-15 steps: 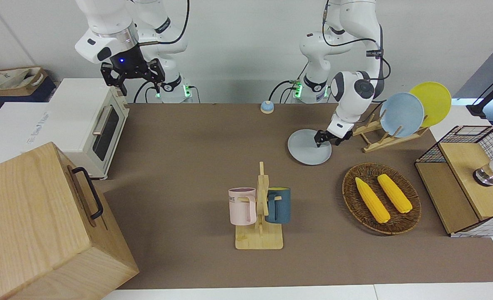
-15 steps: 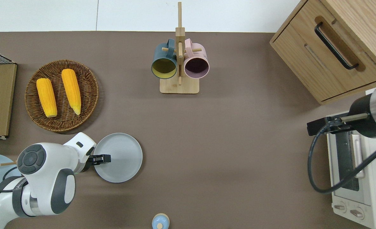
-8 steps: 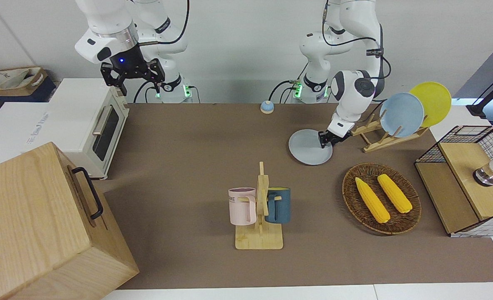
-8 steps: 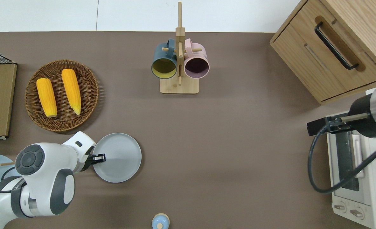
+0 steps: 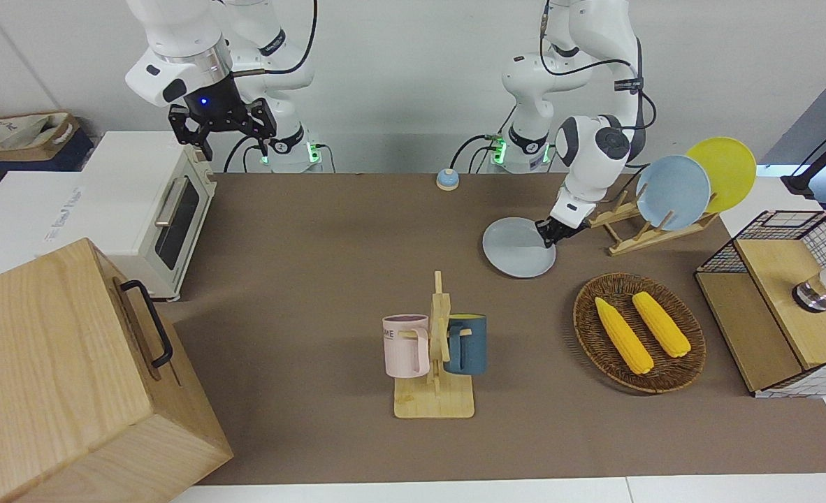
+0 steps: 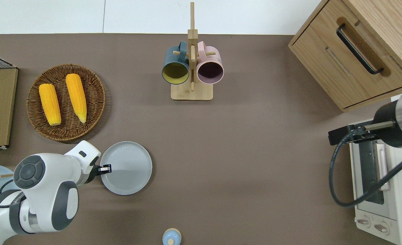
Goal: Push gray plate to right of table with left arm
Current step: 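Push the gray plate with the left gripper toward the right arm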
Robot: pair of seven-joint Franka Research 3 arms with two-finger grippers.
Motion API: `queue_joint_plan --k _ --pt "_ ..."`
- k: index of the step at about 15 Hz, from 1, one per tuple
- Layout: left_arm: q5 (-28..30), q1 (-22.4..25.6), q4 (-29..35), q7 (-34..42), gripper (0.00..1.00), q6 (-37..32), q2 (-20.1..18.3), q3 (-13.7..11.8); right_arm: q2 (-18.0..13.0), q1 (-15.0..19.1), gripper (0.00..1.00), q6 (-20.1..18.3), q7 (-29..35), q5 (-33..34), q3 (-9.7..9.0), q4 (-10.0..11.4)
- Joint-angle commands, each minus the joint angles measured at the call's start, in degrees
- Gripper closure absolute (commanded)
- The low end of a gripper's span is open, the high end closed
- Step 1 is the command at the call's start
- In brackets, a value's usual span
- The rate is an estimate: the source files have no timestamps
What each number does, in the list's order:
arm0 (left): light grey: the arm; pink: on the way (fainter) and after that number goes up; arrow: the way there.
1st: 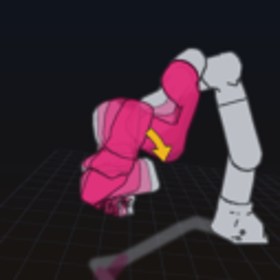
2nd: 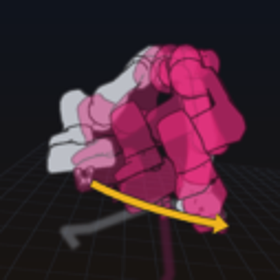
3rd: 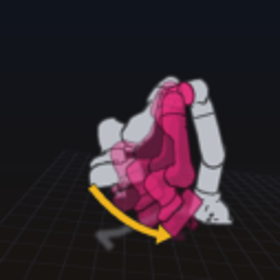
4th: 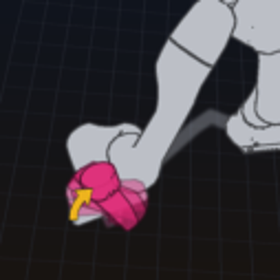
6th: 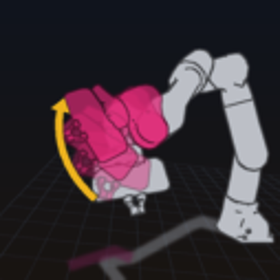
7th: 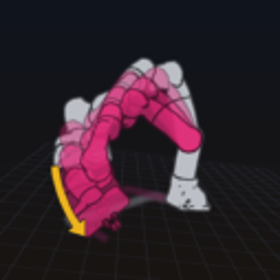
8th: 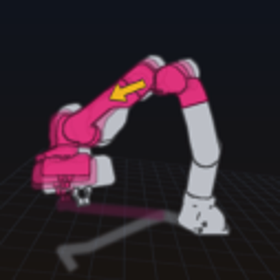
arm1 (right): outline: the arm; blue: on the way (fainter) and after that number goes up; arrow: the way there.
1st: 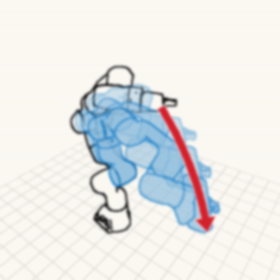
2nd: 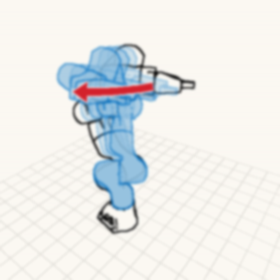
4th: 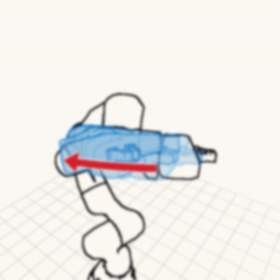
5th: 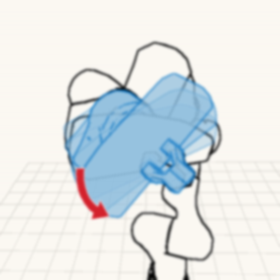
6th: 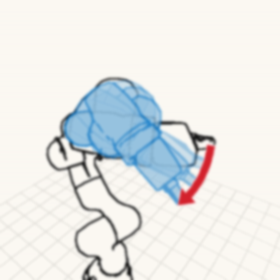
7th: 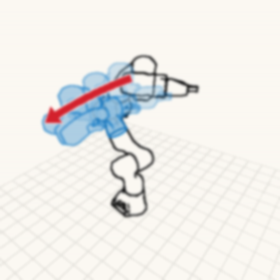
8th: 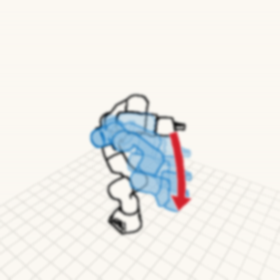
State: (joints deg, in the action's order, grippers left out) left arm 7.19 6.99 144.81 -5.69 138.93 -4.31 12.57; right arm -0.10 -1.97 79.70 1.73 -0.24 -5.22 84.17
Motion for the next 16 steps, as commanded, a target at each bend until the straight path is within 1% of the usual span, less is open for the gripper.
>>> queue_joint_plan --k 1,2,5,9,16 --pt "0.37 -1.09 0.39 -1.77 1.0 0.99 0.88 -0.26 -0.43 0.65 0.017 -0.69 -0.15 -0.55 -0.23 -0.06" --pt "0.37 -1.71 0.13 -2.74 1.0 1.08 1.15 -0.18 -0.43 0.65 0.017 -0.69 -0.15 -0.46 -0.23 0.03" --pt "0.37 -5.83 -1.45 -9.32 1.0 1.69 2.29 -0.18 -0.43 0.65 0.017 -0.69 -0.15 -0.46 -0.23 0.03" --pt "0.55 -11.37 -5.23 -16.61 1.0 1.78 5.62 -0.18 -0.43 0.65 0.017 -0.69 -0.06 -0.46 -0.32 -0.06" --pt "0.63 -23.67 -15.33 -31.38 1.0 1.78 14.14 -0.09 -0.43 0.65 0.017 -0.69 -0.14 -0.46 -0.32 0.03"
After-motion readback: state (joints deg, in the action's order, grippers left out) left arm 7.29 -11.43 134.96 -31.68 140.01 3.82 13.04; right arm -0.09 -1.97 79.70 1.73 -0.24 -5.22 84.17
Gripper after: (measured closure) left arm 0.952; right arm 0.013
